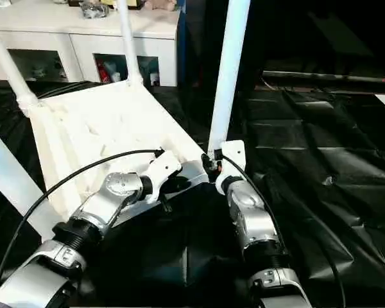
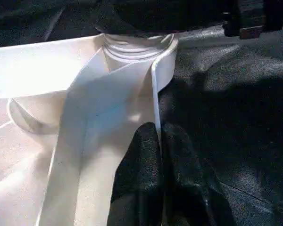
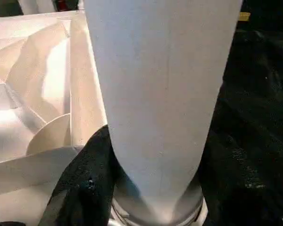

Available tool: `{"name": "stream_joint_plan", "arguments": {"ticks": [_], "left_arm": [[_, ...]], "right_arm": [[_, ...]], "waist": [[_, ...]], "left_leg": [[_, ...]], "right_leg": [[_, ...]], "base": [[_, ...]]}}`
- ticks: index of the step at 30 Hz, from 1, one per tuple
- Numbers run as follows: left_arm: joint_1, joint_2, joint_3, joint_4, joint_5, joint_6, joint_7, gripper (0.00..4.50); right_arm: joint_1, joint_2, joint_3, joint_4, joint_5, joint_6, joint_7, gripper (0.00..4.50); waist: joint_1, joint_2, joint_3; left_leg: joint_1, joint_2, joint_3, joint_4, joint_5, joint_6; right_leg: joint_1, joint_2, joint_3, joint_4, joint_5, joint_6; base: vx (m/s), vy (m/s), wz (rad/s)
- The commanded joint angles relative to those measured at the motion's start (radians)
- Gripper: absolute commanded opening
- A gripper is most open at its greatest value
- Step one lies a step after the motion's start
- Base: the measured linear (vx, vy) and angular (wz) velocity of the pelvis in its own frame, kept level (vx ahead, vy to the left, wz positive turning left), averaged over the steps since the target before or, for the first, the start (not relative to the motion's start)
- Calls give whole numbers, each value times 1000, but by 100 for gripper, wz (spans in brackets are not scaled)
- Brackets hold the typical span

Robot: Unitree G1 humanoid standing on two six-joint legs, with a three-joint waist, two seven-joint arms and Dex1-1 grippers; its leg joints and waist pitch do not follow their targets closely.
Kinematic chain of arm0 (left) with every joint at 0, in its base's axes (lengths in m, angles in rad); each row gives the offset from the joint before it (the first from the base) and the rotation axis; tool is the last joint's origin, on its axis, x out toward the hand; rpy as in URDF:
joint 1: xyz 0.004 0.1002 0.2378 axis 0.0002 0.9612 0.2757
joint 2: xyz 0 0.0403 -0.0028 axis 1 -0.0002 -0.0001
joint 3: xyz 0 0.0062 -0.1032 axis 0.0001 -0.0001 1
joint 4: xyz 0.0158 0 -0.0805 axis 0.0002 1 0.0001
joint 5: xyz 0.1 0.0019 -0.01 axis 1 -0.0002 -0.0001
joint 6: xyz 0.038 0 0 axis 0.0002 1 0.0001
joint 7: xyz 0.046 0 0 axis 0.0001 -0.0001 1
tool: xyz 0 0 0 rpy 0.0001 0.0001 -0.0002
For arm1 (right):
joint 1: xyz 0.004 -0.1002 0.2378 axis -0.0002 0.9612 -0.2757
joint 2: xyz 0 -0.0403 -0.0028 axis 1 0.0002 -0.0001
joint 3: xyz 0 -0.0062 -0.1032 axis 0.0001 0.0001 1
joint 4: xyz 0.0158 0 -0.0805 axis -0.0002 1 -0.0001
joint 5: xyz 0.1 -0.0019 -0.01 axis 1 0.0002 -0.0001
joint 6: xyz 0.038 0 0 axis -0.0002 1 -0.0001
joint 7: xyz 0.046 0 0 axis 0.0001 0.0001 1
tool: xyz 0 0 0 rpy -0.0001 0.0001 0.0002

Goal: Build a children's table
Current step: Rotate leg to tighten

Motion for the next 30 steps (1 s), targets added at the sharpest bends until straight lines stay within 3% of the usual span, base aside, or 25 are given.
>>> {"name": "stream_joint_plan", "arguments": {"ticks": [1, 3, 6, 8, 9, 14, 16, 18, 23, 25, 30], "left_arm": [[28, -11, -8, 53, -1, -17, 13, 0], [29, 1, -6, 59, -3, -31, -3, 0], [55, 73, -9, 32, -19, -53, -105, 0], [66, 98, -10, 14, -31, -60, -155, 0], [77, 118, -13, -3, -42, -80, -202, 0], [124, 179, -26, -84, -92, -89, -355, 0], [130, 190, -27, -91, -96, -88, -365, 0], [135, 195, -24, -95, -99, -86, -369, 0], [152, 207, -19, -113, -105, -84, -386, 0], [155, 209, -18, -120, -107, -79, -388, 0], [163, 216, -17, -136, -112, -68, -391, 0]], "right_arm": [[17, 32, 88, -7, 2, 2, 90, 278], [23, 21, 88, -16, 6, -9, 121, 302], [61, -101, 139, -129, 64, 63, 386, 323], [70, -148, 150, -168, 89, 93, 470, 323], [76, -186, 156, -196, 107, 115, 532, 323], [67, -282, 160, -221, 109, 134, 667, 323], [64, -300, 167, -226, 111, 146, 690, 323], [62, -306, 172, -226, 109, 147, 697, 323], [55, -295, 178, -218, 116, 140, 719, 323], [54, -289, 178, -217, 120, 139, 726, 298], [54, -285, 179, -214, 125, 142, 737, 256]], "waist": [[-1, -17, -28], [1, -18, -28], [8, -18, -28], [6, -18, -28], [7, -20, -29], [4, -17, -35], [5, -15, -40], [4, -15, -39], [4, -19, -34], [3, -20, -33], [4, -19, -38]], "left_leg": [[0, 50, -26, -74, -308, 31], [-2, 50, -25, -74, -286, 39], [-4, 52, -24, -71, -262, 66], [-11, 52, -27, -74, -241, 72], [-7, 53, -24, -70, -240, 76], [-11, 57, -23, -65, -174, 88], [-4, 57, -19, -57, -132, 100], [-7, 57, -18, -56, -120, 115], [-6, 58, -16, -59, -178, 98], [-5, 58, -17, -61, -195, 85], [-4, 57, -17, -57, -148, 90]], "right_leg": [[10, -55, 37, -96, -344, -156], [10, -56, 37, -96, -348, -156], [17, -52, 36, -92, -299, -160], [23, -52, 33, -89, -291, -163], [19, -52, 34, -90, -290, -169], [23, -53, 31, -73, -183, -219], [21, -50, 33, -62, -85, -250], [23, -47, 30, -55, -24, -272], [21, -51, 31, -64, -123, -261], [20, -53, 32, -67, -164, -248], [22, -50, 33, -58, -88, -253]], "base": [[0, 0, 0], [0, 0, 0], [0, 0, 0], [0, 0, 0], [0, 0, 0], [0, 0, 0], [0, 0, 0], [0, 0, 0], [0, 0, 0], [0, 0, 0], [0, 0, 0]]}}
